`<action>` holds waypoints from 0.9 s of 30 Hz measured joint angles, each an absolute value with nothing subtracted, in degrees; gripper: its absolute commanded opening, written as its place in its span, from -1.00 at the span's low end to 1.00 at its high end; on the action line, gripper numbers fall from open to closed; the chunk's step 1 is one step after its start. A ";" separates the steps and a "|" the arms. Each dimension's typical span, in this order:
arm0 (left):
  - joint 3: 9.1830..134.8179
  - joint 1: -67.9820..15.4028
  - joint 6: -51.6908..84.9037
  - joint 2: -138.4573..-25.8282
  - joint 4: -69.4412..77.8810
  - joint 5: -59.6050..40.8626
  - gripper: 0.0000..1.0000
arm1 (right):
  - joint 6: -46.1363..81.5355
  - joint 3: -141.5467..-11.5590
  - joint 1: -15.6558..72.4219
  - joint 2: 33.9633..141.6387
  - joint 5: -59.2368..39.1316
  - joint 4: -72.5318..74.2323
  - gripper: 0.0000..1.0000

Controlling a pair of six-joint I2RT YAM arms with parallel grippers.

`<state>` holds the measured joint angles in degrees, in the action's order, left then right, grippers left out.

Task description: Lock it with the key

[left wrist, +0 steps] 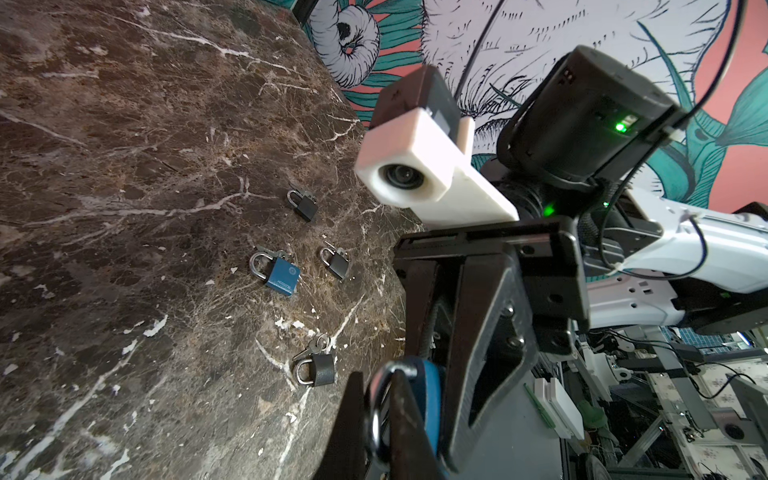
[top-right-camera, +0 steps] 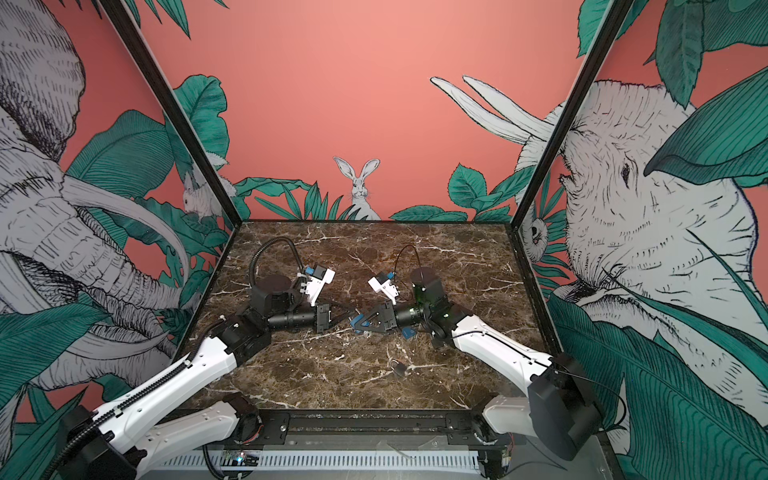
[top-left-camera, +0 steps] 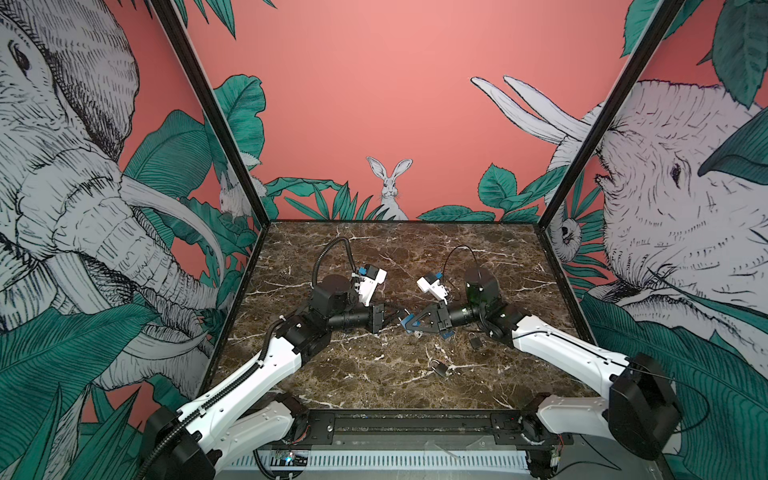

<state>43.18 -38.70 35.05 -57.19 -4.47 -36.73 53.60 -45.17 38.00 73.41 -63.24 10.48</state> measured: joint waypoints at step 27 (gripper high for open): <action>44.99 -33.21 39.27 -59.24 -4.58 -49.04 -0.68 | 45.41 -46.59 39.72 72.23 -59.51 7.81 -1.00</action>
